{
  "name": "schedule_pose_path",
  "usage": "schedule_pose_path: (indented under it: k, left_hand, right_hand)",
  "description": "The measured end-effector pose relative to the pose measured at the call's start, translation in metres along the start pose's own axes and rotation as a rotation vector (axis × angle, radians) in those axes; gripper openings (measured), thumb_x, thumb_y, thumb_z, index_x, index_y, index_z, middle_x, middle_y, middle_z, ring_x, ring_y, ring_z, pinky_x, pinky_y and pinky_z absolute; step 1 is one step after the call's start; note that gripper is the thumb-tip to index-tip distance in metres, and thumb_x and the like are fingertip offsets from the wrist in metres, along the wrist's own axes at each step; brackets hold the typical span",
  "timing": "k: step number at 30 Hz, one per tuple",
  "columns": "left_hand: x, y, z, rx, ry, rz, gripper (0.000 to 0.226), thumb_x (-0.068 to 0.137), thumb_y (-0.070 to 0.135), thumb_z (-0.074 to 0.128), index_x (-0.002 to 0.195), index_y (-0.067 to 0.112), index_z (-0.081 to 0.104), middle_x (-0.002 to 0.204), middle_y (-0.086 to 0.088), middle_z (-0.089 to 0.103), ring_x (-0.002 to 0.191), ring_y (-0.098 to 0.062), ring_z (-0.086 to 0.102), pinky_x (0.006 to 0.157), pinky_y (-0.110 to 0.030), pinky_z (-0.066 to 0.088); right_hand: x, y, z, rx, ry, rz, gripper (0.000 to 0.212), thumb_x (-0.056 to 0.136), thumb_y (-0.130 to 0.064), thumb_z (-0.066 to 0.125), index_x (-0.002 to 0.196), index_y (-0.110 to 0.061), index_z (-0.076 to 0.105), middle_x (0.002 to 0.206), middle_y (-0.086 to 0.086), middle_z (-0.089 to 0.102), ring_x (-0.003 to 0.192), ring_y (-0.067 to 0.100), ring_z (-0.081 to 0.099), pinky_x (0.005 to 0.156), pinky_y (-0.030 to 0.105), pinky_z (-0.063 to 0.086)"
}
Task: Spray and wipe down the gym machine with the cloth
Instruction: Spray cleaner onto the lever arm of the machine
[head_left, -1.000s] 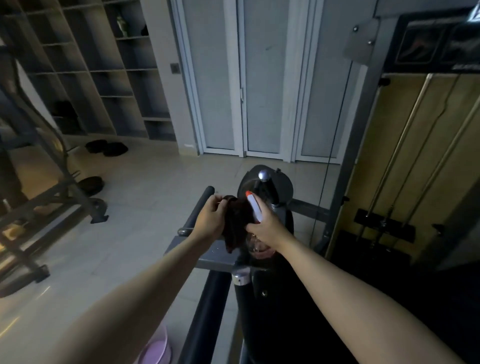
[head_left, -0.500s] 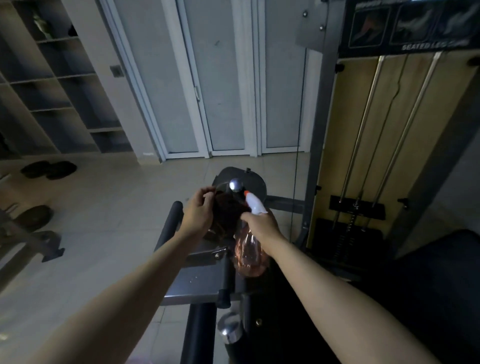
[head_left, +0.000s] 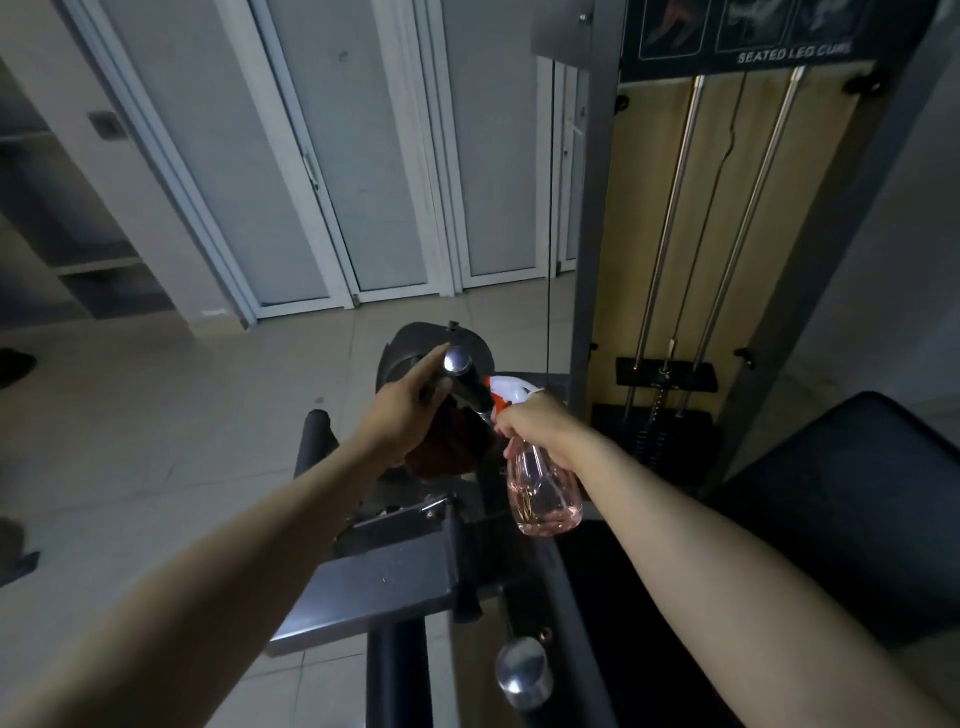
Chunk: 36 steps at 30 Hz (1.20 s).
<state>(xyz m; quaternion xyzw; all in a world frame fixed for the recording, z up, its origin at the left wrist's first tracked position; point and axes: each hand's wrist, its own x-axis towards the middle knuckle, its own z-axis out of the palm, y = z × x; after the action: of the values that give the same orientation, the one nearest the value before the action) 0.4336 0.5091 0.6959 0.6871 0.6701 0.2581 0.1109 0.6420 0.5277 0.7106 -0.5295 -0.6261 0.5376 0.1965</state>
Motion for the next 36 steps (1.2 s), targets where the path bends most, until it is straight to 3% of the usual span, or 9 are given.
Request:
schedule_pose_path:
  k: [4,8,12,16,21,23,26,30,36]
  left_hand:
    - [0.0,-0.009,0.004,-0.062,-0.025,0.018,0.061,0.106,0.029,0.047,0.158,0.043,0.018,0.122,-0.018,0.067,0.098,-0.032,0.067,0.08,-0.034,0.048]
    - [-0.006,-0.008,0.009,-0.13,-0.019,0.006,0.056,0.106,0.029,0.047,0.157,0.039,0.025,0.106,-0.007,0.067,0.087,-0.022,0.065,0.076,-0.032,0.046]
    - [-0.02,-0.01,0.018,-0.316,0.013,-0.037,0.053,0.104,0.034,0.051,0.154,0.038,0.033,0.114,0.002,0.066,0.099,-0.015,0.064,0.085,-0.036,0.052]
    - [-0.039,-0.008,0.023,-0.364,-0.006,-0.083,0.044,0.104,0.04,0.05,0.147,0.034,0.042,0.113,0.002,0.065,0.1,-0.015,0.064,0.085,-0.038,0.055]
    - [-0.065,-0.015,0.031,-0.377,-0.053,-0.027,0.025,0.104,0.036,0.052,0.122,0.024,0.064,0.111,0.005,0.069,0.104,-0.015,0.064,0.091,-0.036,0.052]
    - [-0.077,-0.02,0.038,-0.403,-0.112,-0.032,0.024,0.103,0.038,0.052,0.118,0.024,0.066,0.108,0.006,0.069,0.1,-0.012,0.065,0.092,-0.039,0.053]
    - [-0.094,-0.02,0.046,-0.429,-0.165,-0.009,0.022,0.103,0.039,0.053,0.115,0.026,0.067,0.108,0.007,0.068,0.101,-0.01,0.063,0.094,-0.038,0.052]
    - [-0.115,-0.011,0.049,-0.488,-0.203,0.003,0.014,0.104,0.038,0.051,0.111,0.036,0.063,0.107,0.011,0.065,0.102,-0.006,0.061,0.094,-0.033,0.05]
    - [-0.152,0.009,0.041,-0.551,-0.239,0.028,0.016,0.104,0.037,0.05,0.113,0.036,0.064,0.104,0.02,0.063,0.1,0.001,0.059,0.086,-0.025,0.047]
  right_hand:
    - [0.003,0.006,0.004,0.006,0.061,0.012,0.038,0.083,0.002,0.051,0.086,-0.035,0.059,0.084,-0.015,0.059,0.069,0.006,0.059,0.06,0.019,0.047]
    - [0.005,0.013,0.004,0.007,0.091,-0.004,0.066,0.08,0.004,0.05,0.137,-0.029,0.057,0.111,-0.01,0.06,0.087,0.014,0.058,0.081,0.029,0.05]
    - [-0.003,0.015,0.008,-0.014,0.094,0.033,0.06,0.075,0.006,0.05,0.12,-0.03,0.064,0.109,-0.009,0.057,0.086,0.011,0.057,0.085,0.03,0.051]
    - [-0.017,0.025,0.012,-0.218,0.14,0.021,0.07,0.074,-0.012,0.049,0.137,-0.04,0.055,0.119,-0.008,0.062,0.109,0.018,0.059,0.093,0.032,0.051]
    - [-0.05,0.042,0.017,-0.474,0.041,0.155,0.073,0.081,0.001,0.044,0.144,-0.036,0.05,0.134,-0.012,0.057,0.126,0.02,0.055,0.089,0.021,0.041]
    - [-0.063,0.048,0.023,-0.527,0.024,0.186,0.076,0.081,0.004,0.045,0.146,-0.037,0.048,0.143,-0.005,0.056,0.123,0.024,0.058,0.084,0.022,0.045]
    - [-0.076,0.063,0.033,-0.479,0.033,0.253,0.077,0.082,0.004,0.048,0.145,-0.039,0.048,0.133,-0.004,0.059,0.086,0.02,0.065,0.069,0.028,0.055]
    - [-0.097,0.08,0.038,-0.423,0.107,0.205,0.07,0.086,-0.004,0.048,0.144,-0.044,0.048,0.143,-0.007,0.054,0.12,0.021,0.059,0.095,0.028,0.049]
    - [-0.136,0.104,0.037,-0.368,0.17,0.144,0.065,0.089,-0.009,0.061,0.14,-0.046,0.049,0.137,-0.003,0.06,0.107,0.017,0.065,0.084,0.031,0.059]
